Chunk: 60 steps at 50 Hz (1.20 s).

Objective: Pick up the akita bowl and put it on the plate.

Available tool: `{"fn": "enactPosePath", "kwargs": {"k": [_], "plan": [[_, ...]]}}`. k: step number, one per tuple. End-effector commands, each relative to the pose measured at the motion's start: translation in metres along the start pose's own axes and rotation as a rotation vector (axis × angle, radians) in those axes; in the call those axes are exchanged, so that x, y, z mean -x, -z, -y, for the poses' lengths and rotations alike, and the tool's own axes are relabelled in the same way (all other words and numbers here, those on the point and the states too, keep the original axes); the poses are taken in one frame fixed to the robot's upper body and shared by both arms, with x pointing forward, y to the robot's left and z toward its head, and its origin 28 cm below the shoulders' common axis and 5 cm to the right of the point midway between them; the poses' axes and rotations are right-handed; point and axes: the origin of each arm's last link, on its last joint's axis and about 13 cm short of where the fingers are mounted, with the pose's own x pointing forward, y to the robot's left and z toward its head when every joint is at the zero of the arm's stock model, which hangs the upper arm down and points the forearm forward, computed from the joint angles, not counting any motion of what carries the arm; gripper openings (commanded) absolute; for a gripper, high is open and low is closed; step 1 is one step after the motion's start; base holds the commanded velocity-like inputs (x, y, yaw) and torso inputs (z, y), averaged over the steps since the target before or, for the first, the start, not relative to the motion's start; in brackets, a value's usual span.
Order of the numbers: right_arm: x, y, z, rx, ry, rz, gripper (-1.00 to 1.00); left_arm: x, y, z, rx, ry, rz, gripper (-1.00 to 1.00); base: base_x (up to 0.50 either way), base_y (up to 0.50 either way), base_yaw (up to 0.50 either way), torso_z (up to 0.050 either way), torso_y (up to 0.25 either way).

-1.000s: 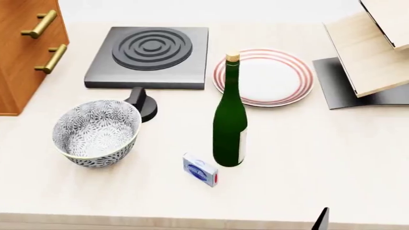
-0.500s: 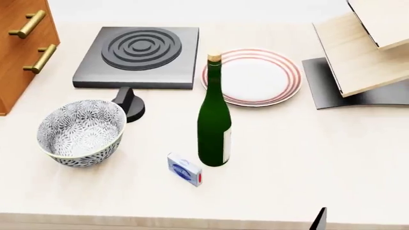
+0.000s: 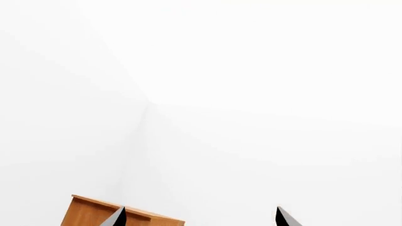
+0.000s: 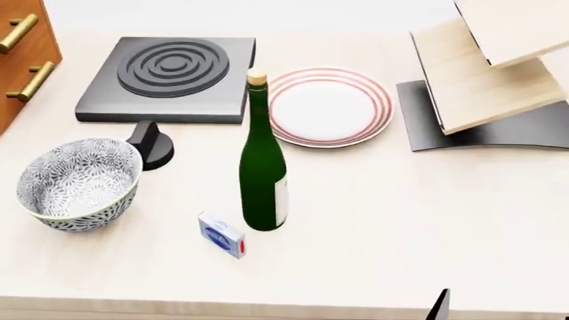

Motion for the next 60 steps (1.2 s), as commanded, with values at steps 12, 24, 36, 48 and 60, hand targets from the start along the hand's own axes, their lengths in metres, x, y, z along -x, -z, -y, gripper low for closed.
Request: {"fn": "enactPosePath", "kwargs": {"k": [12,24,36,48,60], "plan": [[0.0005,0.0012,-0.0008,-0.002,-0.006,-0.002,1.00,0.0000,0.0000,-0.0002,0.006,-0.004,-0.002,1.00,0.00,-0.20,0.00,0.000,0.000],[0.0006,0.0003,-0.0011,-0.001,-0.008,-0.001,1.00,-0.0001,-0.0004,-0.0001,0.005,-0.007,-0.004,1.00,0.00,-0.20,0.00,0.000,0.000],[0.0005,0.0027,-0.0033,0.020,-0.012,-0.012,1.00,-0.0001,-0.0004,-0.0003,0.005,-0.005,-0.003,1.00,0.00,-0.10,0.00,0.000,0.000],[0.0038,0.0005,-0.0067,0.030,-0.057,0.016,1.00,0.0003,-0.0001,0.0000,0.006,-0.002,-0.003,1.00,0.11,-0.02,0.00,0.000,0.000],[0.0038,0.0008,-0.0076,0.029,-0.062,0.016,1.00,0.0002,-0.0013,0.0002,0.007,-0.001,0.000,1.00,0.23,-0.03,0.00,0.000,0.000]]}}
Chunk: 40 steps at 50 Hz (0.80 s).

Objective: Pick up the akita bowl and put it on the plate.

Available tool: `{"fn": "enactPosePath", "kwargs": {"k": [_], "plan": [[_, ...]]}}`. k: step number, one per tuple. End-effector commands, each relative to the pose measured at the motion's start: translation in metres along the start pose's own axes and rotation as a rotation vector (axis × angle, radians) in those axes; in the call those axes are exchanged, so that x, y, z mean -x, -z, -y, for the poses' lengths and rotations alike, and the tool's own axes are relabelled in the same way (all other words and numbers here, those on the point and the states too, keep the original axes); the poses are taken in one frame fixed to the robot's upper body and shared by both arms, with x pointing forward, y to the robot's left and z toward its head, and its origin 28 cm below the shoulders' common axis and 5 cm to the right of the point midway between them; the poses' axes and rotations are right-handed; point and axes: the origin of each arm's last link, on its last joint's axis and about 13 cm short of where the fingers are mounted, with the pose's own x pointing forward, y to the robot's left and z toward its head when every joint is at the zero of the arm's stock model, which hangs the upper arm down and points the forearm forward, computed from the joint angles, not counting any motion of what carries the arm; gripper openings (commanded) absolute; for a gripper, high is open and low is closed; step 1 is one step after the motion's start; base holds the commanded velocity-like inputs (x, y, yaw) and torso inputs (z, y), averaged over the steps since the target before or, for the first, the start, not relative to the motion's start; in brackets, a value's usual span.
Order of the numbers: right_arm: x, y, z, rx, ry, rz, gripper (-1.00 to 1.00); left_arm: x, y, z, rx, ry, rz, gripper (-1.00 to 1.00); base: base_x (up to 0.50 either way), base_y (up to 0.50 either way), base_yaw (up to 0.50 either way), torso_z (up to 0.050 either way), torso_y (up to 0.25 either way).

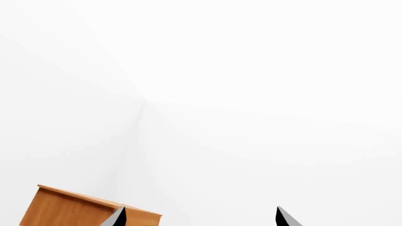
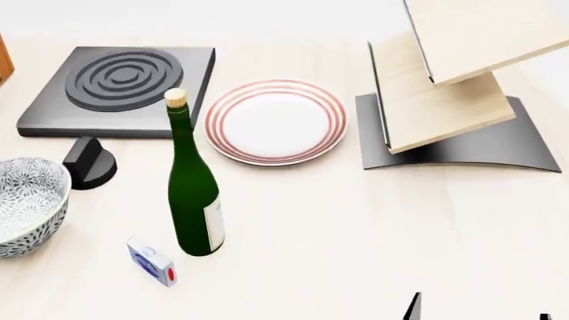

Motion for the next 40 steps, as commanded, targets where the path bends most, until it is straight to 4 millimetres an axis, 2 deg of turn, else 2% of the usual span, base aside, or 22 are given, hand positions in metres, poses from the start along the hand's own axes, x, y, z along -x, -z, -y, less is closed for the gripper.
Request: {"fn": "enactPosePath", "kwargs": {"k": [1,40], "plan": [[0.0004,0.0000,-0.0012,0.002,-0.010,0.002,1.00,0.0000,-0.0008,0.0002,0.001,0.002,0.001,1.00,0.23,-0.03,0.00,0.000,0.000],[0.0014,0.0017,-0.0028,0.001,-0.019,-0.001,1.00,0.0007,-0.0004,0.0010,0.001,0.004,-0.001,1.00,0.24,-0.01,0.00,0.000,0.000]]}}
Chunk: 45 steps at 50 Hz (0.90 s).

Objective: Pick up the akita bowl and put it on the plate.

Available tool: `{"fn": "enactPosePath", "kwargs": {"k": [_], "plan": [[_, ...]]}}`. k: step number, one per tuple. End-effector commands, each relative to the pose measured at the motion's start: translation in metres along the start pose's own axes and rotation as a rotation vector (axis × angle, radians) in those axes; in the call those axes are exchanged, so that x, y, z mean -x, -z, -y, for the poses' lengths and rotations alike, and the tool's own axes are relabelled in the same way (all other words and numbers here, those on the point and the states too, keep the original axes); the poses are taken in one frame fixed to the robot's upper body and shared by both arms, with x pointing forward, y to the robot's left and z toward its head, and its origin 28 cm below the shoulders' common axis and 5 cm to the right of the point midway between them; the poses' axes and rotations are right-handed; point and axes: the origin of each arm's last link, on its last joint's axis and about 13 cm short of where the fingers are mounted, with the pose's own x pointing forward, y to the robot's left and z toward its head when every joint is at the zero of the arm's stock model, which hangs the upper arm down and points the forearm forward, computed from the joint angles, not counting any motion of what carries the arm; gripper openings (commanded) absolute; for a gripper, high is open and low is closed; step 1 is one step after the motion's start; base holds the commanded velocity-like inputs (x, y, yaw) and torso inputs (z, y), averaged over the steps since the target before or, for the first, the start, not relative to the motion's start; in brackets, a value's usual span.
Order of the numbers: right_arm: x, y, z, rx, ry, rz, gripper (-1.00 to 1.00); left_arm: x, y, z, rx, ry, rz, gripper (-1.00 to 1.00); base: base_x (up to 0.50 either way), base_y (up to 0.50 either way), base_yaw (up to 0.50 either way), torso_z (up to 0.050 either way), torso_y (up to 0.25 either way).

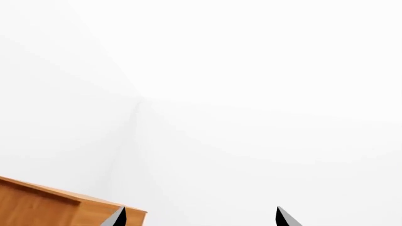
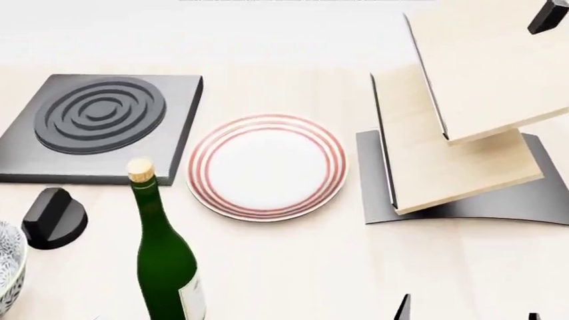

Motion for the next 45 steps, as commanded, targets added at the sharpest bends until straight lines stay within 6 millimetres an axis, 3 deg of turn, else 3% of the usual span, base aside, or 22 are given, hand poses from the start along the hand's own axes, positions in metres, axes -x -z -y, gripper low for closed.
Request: {"fn": "enactPosePath", "kwargs": {"k": [1,45], "plan": [[0.0000,0.0002,0.0000,-0.003,0.000,-0.003,1.00,-0.0001,-0.0001,0.0000,0.001,-0.001,0.000,1.00,0.25,-0.01,0.00,0.000,0.000],[0.0004,0.0015,-0.0014,-0.003,-0.006,-0.007,1.00,0.0002,0.0000,0.0002,-0.001,0.002,0.000,1.00,0.25,-0.01,0.00,0.000,0.000]]}}
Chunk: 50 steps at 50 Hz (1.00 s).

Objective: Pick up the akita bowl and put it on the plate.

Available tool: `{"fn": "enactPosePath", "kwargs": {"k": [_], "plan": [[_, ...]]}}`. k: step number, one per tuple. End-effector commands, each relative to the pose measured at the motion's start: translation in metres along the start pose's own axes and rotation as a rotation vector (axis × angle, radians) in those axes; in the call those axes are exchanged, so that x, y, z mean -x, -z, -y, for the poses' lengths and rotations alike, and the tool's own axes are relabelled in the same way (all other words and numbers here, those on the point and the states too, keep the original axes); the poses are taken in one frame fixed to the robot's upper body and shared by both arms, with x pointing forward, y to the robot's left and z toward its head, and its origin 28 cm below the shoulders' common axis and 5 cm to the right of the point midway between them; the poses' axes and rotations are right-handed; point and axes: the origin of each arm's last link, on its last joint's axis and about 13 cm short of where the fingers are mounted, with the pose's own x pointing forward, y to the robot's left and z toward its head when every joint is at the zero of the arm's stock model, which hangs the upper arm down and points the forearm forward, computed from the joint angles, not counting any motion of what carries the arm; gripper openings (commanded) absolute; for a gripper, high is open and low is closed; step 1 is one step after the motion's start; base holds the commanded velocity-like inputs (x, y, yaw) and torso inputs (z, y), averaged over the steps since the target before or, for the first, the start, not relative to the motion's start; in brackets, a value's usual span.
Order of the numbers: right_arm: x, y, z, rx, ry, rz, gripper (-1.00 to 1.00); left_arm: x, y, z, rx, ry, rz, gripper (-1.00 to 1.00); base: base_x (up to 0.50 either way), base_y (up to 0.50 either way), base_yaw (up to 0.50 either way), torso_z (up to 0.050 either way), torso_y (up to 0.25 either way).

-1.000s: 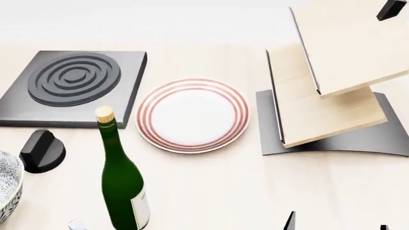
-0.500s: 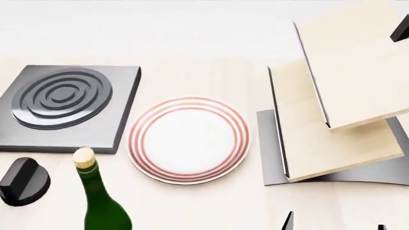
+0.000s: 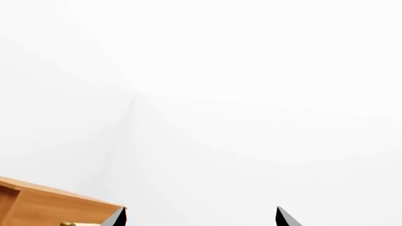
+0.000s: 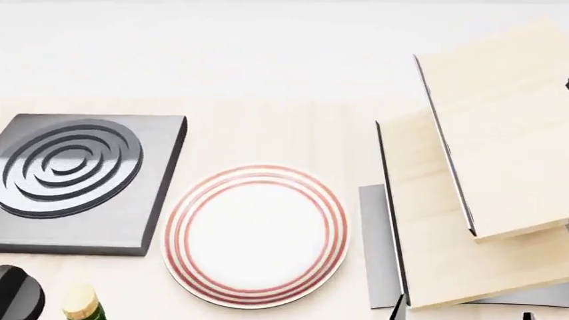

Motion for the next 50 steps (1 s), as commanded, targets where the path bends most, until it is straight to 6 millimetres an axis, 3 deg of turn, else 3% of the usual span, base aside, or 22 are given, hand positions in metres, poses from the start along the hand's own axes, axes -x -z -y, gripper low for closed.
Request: {"fn": "enactPosePath", "kwargs": {"k": [1,28,39,50], "plan": [[0.000,0.000,0.000,-0.001,-0.001,-0.001,1.00,0.000,0.000,0.000,-0.001,0.002,0.000,1.00,0.25,-0.01,0.00,0.000,0.000],[0.001,0.005,-0.002,0.002,-0.016,-0.005,1.00,0.001,-0.001,0.001,0.000,0.013,-0.009,1.00,0.19,-0.01,0.00,0.000,0.000],[-0.001,0.013,-0.004,0.003,-0.025,-0.024,1.00,0.001,0.005,-0.004,-0.139,0.061,-0.149,1.00,0.00,0.00,0.00,0.000,0.000],[-0.002,0.018,-0.007,-0.003,-0.038,-0.047,1.00,-0.021,-0.032,-0.009,-0.210,0.047,-0.045,1.00,0.00,0.00,0.00,0.000,0.000]]}}
